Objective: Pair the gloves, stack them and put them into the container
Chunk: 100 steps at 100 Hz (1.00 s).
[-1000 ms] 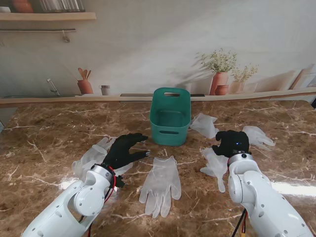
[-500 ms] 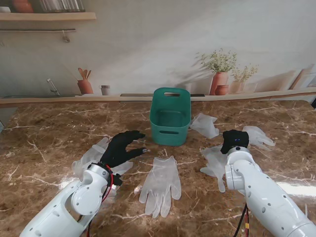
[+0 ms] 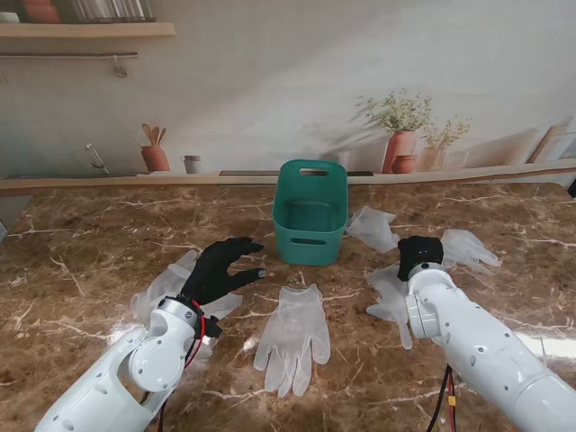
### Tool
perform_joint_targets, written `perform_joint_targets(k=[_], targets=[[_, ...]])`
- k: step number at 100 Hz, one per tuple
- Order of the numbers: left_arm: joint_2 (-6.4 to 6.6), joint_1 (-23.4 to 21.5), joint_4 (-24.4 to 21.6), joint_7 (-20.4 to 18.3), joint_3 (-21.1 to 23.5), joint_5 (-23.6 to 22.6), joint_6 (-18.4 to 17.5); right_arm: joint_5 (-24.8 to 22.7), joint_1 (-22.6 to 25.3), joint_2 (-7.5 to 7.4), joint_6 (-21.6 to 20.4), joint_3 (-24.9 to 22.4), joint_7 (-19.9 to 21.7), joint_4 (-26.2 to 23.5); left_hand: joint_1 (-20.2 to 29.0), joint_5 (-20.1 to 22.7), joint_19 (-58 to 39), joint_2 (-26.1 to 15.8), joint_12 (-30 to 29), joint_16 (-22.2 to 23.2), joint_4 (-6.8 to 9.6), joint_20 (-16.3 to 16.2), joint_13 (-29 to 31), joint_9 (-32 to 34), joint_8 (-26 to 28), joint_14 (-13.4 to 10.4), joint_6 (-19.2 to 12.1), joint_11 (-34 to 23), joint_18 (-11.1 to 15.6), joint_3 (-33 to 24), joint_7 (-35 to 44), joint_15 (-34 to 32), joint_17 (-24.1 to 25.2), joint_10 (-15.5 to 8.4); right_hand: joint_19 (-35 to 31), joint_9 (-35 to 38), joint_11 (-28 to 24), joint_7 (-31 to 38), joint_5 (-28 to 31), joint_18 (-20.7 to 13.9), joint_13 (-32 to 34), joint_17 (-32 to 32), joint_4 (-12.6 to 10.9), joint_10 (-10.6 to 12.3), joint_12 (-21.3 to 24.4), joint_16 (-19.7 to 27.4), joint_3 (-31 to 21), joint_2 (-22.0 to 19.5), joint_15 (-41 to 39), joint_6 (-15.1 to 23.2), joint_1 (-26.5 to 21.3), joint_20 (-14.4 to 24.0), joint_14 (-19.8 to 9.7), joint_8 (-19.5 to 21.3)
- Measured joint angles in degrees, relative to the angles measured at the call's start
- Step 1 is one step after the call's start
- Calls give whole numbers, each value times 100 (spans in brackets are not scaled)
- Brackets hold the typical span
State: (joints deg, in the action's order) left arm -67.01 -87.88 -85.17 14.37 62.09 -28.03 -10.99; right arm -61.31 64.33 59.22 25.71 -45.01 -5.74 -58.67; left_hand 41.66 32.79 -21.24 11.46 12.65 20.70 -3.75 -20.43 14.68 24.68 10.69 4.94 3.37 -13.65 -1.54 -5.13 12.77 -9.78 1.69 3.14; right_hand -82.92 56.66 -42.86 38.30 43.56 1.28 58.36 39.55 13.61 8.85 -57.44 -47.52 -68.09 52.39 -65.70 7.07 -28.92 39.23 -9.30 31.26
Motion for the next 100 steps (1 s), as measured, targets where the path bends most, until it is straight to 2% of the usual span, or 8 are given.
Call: perform_joint_targets(k=[4,7,15,24,37,54,75,100], targets=[[0,-2,0,0,3,0,-1,-1,3,9,-3,-17,-59,15,0,0,0,0,0,0,0,0,0,0,27,0,0,1,0,0,2,0,0,0,-3,-42,42,912,590,3,-3,-84,60,7,-67,-12,14,-6,14,734,-18,8,0,96],[0,-3,0,0,4,0,-1,0,17,21,-14,-42,-127,34,0,0,0,0,0,0,0,0,0,0,27,0,0,1,0,0,6,0,0,0,-3,-118,171,1243,815,5,-30,-151,61,17,-56,-13,14,-2,144,984,-22,38,0,111],[0,-5,0,1,8,-1,-5,11,137,64,-78,-225,-330,44,0,63,0,0,0,0,0,0,0,0,44,-1,-1,1,0,0,74,0,0,0,-3,-497,710,1401,927,-34,-446,-343,68,2,727,-13,55,-115,814,1169,-72,220,98,336],[2,-6,0,1,7,-2,-11,63,464,144,-313,-764,-527,-92,0,63,0,0,0,0,0,0,0,0,44,-1,-2,1,0,0,74,0,0,0,-3,-636,1127,1375,927,-147,-776,-495,75,-169,1486,293,260,-235,1629,1247,-65,378,288,774],[2,-12,-7,-7,-5,27,-9,434,917,198,-556,-1263,-745,-420,0,63,4,-35,0,0,0,0,0,0,44,-1,-2,1,1,25,74,0,0,-1,-3,-340,1346,1311,927,-203,-828,-490,83,-177,1936,660,309,-414,2288,1343,196,527,424,986],[2,-51,-64,-17,-37,95,27,1054,1315,404,-993,-1789,-1456,-603,4,63,63,-131,0,0,1,0,0,0,60,-1,-2,1,1,68,74,0,0,-1,-65,253,1369,1304,1012,-202,-688,-395,103,-197,1769,784,287,-603,2418,1375,332,576,515,858],[10,-124,-213,-121,-59,115,105,1089,1653,539,-1476,-2257,-1820,-935,231,63,66,-311,0,0,1,-1,0,0,61,-2,-2,1,1,68,74,0,0,-1,-278,757,1116,1309,1141,-132,-508,-259,116,-199,1300,763,174,-639,2068,1370,455,642,600,748],[60,-125,-434,-278,-134,87,126,1010,2332,594,-1944,-2821,-2418,-1940,233,63,69,-308,0,0,1,0,0,1,61,-2,-2,1,1,242,71,0,0,-1,-348,976,940,1312,1420,-123,-387,-234,126,-199,871,646,-412,-157,1838,1193,568,643,649,1195]])
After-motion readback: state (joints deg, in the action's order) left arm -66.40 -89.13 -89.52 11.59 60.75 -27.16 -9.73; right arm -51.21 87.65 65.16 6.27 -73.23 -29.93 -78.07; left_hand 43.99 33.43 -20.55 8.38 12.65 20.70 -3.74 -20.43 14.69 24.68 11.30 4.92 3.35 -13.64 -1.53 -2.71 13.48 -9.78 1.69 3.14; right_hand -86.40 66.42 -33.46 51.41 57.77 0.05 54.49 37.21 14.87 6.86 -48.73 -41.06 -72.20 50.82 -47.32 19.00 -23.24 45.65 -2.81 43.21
